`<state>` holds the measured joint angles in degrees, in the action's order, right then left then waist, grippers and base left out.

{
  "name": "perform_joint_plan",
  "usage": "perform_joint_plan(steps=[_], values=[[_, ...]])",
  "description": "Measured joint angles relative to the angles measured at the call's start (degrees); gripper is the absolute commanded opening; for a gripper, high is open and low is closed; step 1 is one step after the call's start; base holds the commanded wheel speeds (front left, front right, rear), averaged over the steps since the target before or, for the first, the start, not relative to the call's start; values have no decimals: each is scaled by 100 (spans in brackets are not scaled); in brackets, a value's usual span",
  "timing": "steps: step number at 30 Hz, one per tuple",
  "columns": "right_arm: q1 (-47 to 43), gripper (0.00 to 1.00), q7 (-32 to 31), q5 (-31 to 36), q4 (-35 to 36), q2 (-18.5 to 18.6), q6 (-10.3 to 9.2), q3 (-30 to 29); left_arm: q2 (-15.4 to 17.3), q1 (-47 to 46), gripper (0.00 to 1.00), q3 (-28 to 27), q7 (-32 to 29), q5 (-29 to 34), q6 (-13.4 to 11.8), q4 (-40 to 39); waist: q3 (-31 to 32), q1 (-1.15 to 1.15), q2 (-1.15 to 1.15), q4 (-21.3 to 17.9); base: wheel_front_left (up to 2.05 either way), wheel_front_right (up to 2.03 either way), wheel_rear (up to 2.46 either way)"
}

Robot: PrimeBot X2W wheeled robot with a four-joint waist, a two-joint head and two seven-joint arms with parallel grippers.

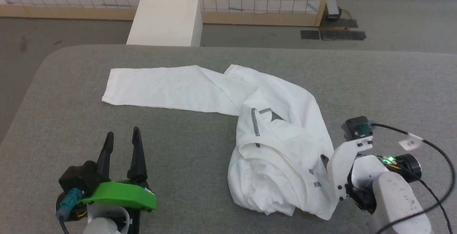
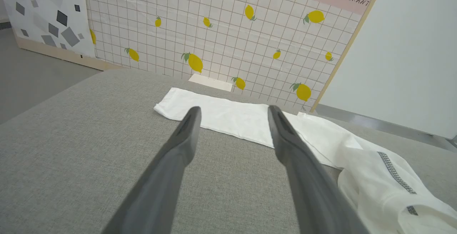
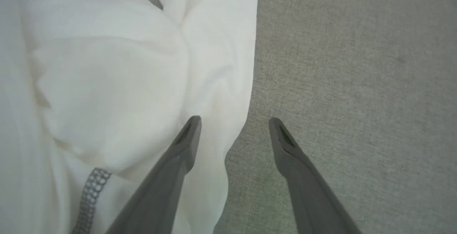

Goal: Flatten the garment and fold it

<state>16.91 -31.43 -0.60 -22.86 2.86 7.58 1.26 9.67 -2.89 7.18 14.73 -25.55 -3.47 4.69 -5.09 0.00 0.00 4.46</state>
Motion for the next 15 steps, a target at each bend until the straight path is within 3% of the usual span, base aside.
perform_joint_plan(steps=[5, 9, 10, 11, 15], values=[[191, 100, -575, 311, -448, 8, -2, 250, -174, -10, 100, -99, 0, 227, 216, -7, -189, 0, 0, 176, 0, 0, 0], [417, 100, -891, 78, -570, 71, -8, 400, -272, -23, 100, -149, 0, 328, 327, 45, -319, 0, 0, 288, 0, 0, 0], [438, 11, -890, 42, -567, 76, -9, 393, -281, -24, 100, -165, 1, 339, 344, 46, -337, 0, 0, 299, 0, 0, 0], [480, 0, -814, -8, -541, 74, -8, 374, -298, -25, 100, -212, 0, 348, 349, 49, -370, 0, 0, 312, 0, 0, 0], [605, 0, -328, -171, -400, 43, 1, -2, -377, -25, 100, -344, 1, 467, 415, 56, -405, 0, 0, 263, 0, 0, 0]])
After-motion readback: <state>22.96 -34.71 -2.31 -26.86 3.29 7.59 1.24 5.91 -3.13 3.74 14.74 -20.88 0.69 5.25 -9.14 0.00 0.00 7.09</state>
